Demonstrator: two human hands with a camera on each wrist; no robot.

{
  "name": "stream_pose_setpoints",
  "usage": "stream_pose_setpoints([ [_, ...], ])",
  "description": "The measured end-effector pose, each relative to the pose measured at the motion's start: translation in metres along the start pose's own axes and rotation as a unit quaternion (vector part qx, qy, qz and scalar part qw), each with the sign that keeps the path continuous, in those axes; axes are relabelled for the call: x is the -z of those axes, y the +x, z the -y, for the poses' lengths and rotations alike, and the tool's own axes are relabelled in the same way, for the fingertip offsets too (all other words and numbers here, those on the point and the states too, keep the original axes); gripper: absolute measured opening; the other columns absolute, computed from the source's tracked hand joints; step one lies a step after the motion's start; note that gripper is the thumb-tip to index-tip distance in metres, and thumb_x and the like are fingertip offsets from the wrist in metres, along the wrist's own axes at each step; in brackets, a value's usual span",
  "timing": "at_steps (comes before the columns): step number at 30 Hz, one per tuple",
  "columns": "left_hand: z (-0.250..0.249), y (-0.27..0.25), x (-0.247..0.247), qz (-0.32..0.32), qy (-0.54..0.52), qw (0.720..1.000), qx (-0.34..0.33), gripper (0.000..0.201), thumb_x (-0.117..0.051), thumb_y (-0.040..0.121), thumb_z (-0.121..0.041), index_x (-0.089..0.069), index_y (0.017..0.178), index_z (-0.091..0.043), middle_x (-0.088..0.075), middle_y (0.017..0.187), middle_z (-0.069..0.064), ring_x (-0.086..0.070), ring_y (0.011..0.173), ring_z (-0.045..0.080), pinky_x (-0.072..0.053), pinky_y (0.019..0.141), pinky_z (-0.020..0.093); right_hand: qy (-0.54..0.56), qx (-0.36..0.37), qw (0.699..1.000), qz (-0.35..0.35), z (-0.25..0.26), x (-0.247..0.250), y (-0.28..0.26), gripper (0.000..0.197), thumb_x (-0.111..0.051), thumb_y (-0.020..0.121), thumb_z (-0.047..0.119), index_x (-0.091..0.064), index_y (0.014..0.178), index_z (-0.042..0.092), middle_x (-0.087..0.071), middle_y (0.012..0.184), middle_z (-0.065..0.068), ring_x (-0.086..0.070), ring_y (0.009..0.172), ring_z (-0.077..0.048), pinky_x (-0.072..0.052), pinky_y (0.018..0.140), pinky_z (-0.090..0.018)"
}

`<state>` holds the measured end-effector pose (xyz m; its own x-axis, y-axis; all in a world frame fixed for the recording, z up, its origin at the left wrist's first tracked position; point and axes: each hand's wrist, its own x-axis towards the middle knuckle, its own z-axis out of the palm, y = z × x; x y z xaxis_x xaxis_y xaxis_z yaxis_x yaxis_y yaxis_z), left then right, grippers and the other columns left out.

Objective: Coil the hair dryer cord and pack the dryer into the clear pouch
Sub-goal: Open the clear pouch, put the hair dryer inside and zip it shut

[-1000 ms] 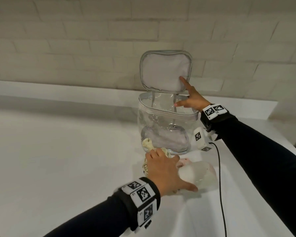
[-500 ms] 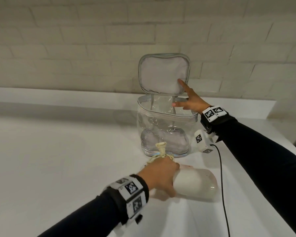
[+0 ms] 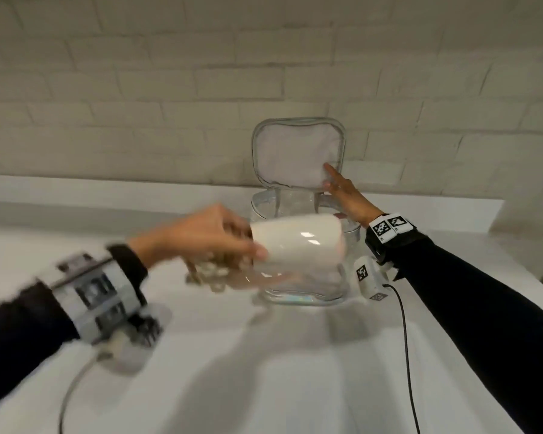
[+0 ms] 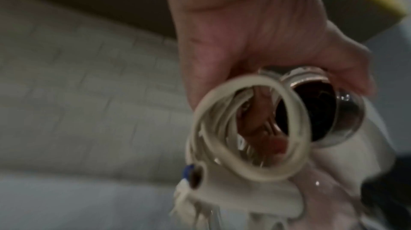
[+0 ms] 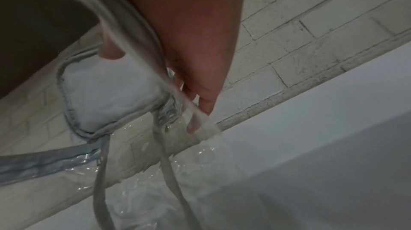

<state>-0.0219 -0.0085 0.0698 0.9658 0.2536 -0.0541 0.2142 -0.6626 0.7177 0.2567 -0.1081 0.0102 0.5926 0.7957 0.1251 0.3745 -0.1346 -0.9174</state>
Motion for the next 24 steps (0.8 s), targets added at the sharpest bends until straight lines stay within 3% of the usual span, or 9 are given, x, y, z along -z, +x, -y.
stream_pose_setpoints([
  [2, -0.031, 0.014, 0.044, -0.026, 0.103, 0.994, 0.0, 0.023, -0.076, 0.068, -0.035, -0.067, 0.055, -0.019, -0.06, 0.043, -0.009, -0.049, 0.038, 0.002, -0.036, 0.039, 0.009, 0.029, -0.018, 0.999, -0.009, 0.003, -0.002, -0.001, 0.06, -0.033, 0.085, 0.065, -0.022, 0.14, 0.045, -0.023, 0.151, 0.007, -0.036, 0.134, -0.024, -0.034, 0.104, -0.056],
  [5, -0.064, 0.055, 0.074, -0.026, 0.232, 0.972, 0.004, 0.031, -0.073, 0.062, -0.051, -0.071, 0.059, -0.02, -0.064, 0.05, -0.006, -0.052, 0.044, 0.009, -0.042, 0.051, 0.017, 0.054, -0.02, 0.998, -0.023, 0.002, -0.003, -0.003, 0.059, -0.023, 0.09, 0.061, -0.03, 0.139, 0.029, -0.038, 0.141, 0.005, -0.048, 0.116, -0.016, -0.032, 0.104, -0.051],
  [7, -0.073, 0.091, 0.068, -0.013, 0.32, 0.947, 0.015, 0.042, -0.072, 0.059, -0.056, -0.071, 0.064, -0.015, -0.065, 0.054, -0.006, -0.054, 0.051, 0.013, -0.043, 0.061, 0.025, 0.054, -0.012, 0.998, -0.023, -0.001, -0.003, -0.001, 0.05, -0.018, 0.095, 0.05, -0.025, 0.142, 0.033, -0.038, 0.136, 0.006, -0.048, 0.114, -0.016, -0.031, 0.104, -0.048],
  [10, -0.071, 0.14, 0.039, 0.014, 0.386, 0.922, 0.019, 0.048, -0.071, 0.054, -0.062, -0.068, 0.063, -0.016, -0.065, 0.059, -0.006, -0.057, 0.059, 0.017, -0.047, 0.066, 0.029, 0.051, 0.004, 0.998, -0.037, -0.003, -0.004, 0.004, 0.049, -0.016, 0.095, 0.052, -0.027, 0.141, 0.04, -0.033, 0.141, 0.006, -0.043, 0.119, -0.016, -0.038, 0.103, -0.04],
  [12, -0.064, 0.164, 0.02, 0.047, 0.382, 0.923, 0.025, 0.046, -0.071, 0.056, -0.061, -0.068, 0.064, -0.016, -0.064, 0.059, -0.004, -0.056, 0.057, 0.017, -0.045, 0.062, 0.025, 0.036, 0.013, 0.998, -0.043, -0.004, -0.001, 0.006, 0.049, -0.016, 0.097, 0.047, -0.028, 0.142, 0.035, -0.029, 0.147, 0.002, -0.04, 0.124, -0.018, -0.037, 0.099, -0.029],
  [15, -0.043, 0.185, 0.004, 0.103, 0.326, 0.938, 0.048, 0.044, -0.071, 0.064, -0.054, -0.071, 0.076, -0.011, -0.064, 0.062, -0.001, -0.054, 0.049, 0.014, -0.04, 0.046, 0.016, 0.028, 0.024, 0.998, -0.048, -0.006, 0.007, 0.006, 0.048, -0.023, 0.098, 0.043, -0.024, 0.144, 0.032, -0.023, 0.15, 0.001, -0.035, 0.132, -0.017, -0.032, 0.106, -0.03],
  [19, -0.003, 0.199, -0.005, 0.163, 0.258, 0.951, 0.046, 0.034, -0.067, 0.074, -0.047, -0.068, 0.079, -0.014, -0.064, 0.077, 0.002, -0.053, 0.064, 0.014, -0.042, 0.065, 0.023, -0.023, 0.028, 0.998, -0.057, -0.01, 0.009, 0.006, 0.049, -0.028, 0.098, 0.042, -0.022, 0.145, 0.033, -0.02, 0.151, -0.002, -0.023, 0.139, -0.016, -0.02, 0.115, -0.035],
  [23, 0.026, 0.203, -0.025, 0.247, 0.167, 0.948, 0.113, 0.041, -0.07, 0.077, -0.03, -0.068, 0.106, -0.002, -0.073, 0.075, -0.001, -0.062, 0.068, 0.011, -0.05, 0.077, 0.029, -0.018, 0.011, 0.999, -0.043, -0.011, 0.008, 0.003, 0.05, -0.039, 0.095, 0.039, -0.022, 0.142, 0.041, -0.025, 0.138, 0.007, -0.04, 0.12, -0.015, -0.04, 0.1, -0.043],
  [24, 0.031, 0.203, -0.028, 0.27, 0.154, 0.939, 0.146, 0.045, -0.073, 0.074, -0.036, -0.068, 0.108, -0.006, -0.073, 0.079, -0.003, -0.064, 0.076, 0.012, -0.05, 0.078, 0.027, -0.023, 0.014, 0.999, -0.042, -0.012, 0.008, 0.002, 0.05, -0.04, 0.095, 0.037, -0.022, 0.141, 0.042, -0.024, 0.14, 0.006, -0.04, 0.119, -0.014, -0.041, 0.098, -0.043],
])
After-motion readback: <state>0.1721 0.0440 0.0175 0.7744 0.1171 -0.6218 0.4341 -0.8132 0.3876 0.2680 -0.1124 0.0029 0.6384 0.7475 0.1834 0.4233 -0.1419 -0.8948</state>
